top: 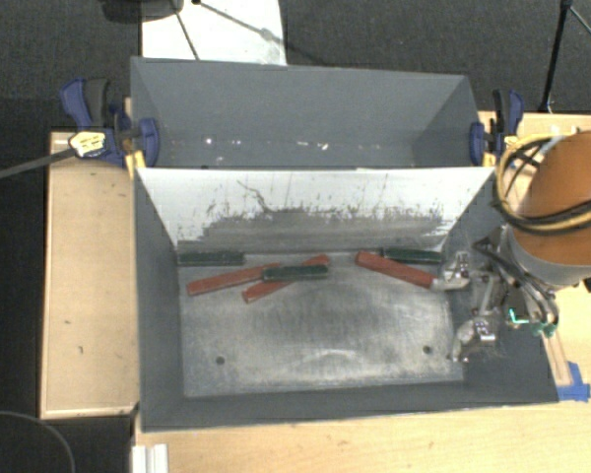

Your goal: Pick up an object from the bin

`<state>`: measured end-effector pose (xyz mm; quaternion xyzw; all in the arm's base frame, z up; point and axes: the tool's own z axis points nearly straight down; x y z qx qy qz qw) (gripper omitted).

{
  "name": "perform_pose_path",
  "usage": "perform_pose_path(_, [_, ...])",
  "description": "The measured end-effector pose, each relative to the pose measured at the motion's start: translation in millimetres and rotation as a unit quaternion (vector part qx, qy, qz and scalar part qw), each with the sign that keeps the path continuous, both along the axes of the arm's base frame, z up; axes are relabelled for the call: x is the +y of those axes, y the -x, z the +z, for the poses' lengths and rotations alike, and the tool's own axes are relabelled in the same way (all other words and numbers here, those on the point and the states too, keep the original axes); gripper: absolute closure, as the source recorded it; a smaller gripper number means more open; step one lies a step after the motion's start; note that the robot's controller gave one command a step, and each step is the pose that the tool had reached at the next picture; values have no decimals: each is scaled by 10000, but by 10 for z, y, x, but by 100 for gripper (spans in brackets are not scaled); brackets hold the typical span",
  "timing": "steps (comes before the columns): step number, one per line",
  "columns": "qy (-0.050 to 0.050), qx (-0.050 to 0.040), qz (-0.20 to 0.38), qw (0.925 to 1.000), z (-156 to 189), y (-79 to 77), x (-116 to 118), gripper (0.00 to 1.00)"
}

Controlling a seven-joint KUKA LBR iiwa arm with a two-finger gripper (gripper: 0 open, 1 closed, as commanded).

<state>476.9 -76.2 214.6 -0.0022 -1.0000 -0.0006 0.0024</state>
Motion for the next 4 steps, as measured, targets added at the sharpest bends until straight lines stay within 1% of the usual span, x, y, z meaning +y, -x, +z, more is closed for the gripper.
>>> perform_pose_path(1, [7, -38, 15, 10000, 33, -17, 1, 0])
perform_pose_path(2, [10, -92, -130, 9999, -549, -574, 17, 0])
perform_pose_path(3, [0, -39, 361, 9993, -861, -738, -173, 0])
perform_pose_path(4, [15, -75, 590, 9982, -1183, -984, -245, 0])
